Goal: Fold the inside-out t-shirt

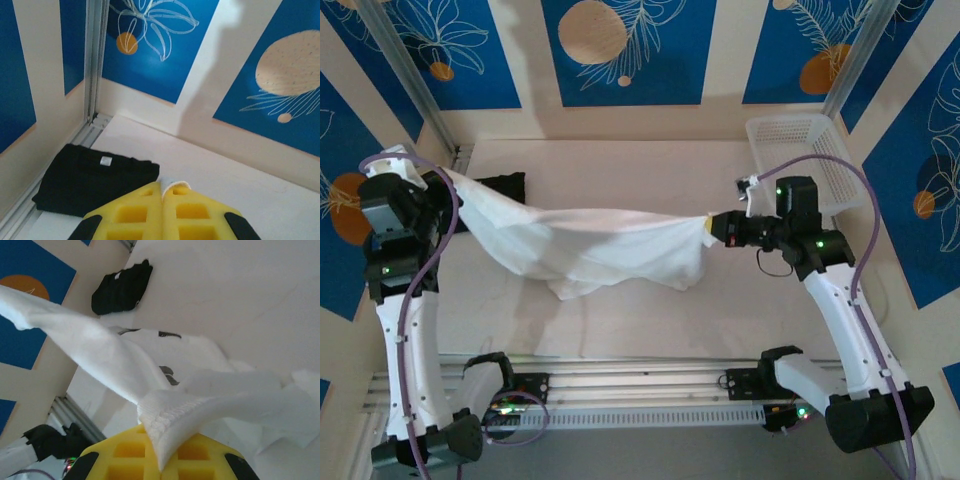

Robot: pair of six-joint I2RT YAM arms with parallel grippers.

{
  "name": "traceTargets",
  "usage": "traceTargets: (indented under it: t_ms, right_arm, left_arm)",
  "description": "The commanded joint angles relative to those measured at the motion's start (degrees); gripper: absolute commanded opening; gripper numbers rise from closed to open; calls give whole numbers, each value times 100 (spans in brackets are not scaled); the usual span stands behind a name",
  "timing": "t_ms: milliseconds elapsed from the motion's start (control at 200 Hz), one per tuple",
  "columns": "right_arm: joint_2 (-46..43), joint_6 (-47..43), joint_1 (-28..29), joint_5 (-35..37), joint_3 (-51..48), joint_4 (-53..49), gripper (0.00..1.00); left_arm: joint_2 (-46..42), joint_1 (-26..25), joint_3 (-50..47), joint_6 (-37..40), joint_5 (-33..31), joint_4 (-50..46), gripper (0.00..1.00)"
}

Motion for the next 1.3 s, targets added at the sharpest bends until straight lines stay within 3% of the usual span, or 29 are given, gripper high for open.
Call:
traceTargets:
  t_ms: [0, 205, 365, 450, 570, 745, 950, 1295]
  right_arm:
    - [109, 361, 15, -546, -432, 381, 2]
    - [2177, 807, 171, -917, -192, 1690, 6]
    - [4237, 653, 150, -507, 1118, 1553, 12]
    - [4828, 461, 97, -130, 1707, 1270, 20]
    - [4751, 245, 51, 465, 1811, 1047, 33]
    - [3792, 5, 132, 1192, 862, 1078, 44]
    - [3595, 175, 381, 1150, 135, 1462, 41]
    - [4608, 256, 577, 1026, 639, 1692, 39]
  left_arm:
    - [46, 90, -289, 93, 102, 171, 0]
    - [244, 77, -813, 66, 698, 282, 0]
    - [284, 77, -893, 13, 866, 406, 0]
    - [317, 80, -923, -3, 962, 446, 0]
    - [352, 74, -973, -13, 1041, 501, 0]
    - [401, 70, -1044, -77, 1193, 582, 0]
    - [445, 76, -1070, -135, 1356, 633, 0]
    - [410, 70, -1094, -168, 1426, 683, 0]
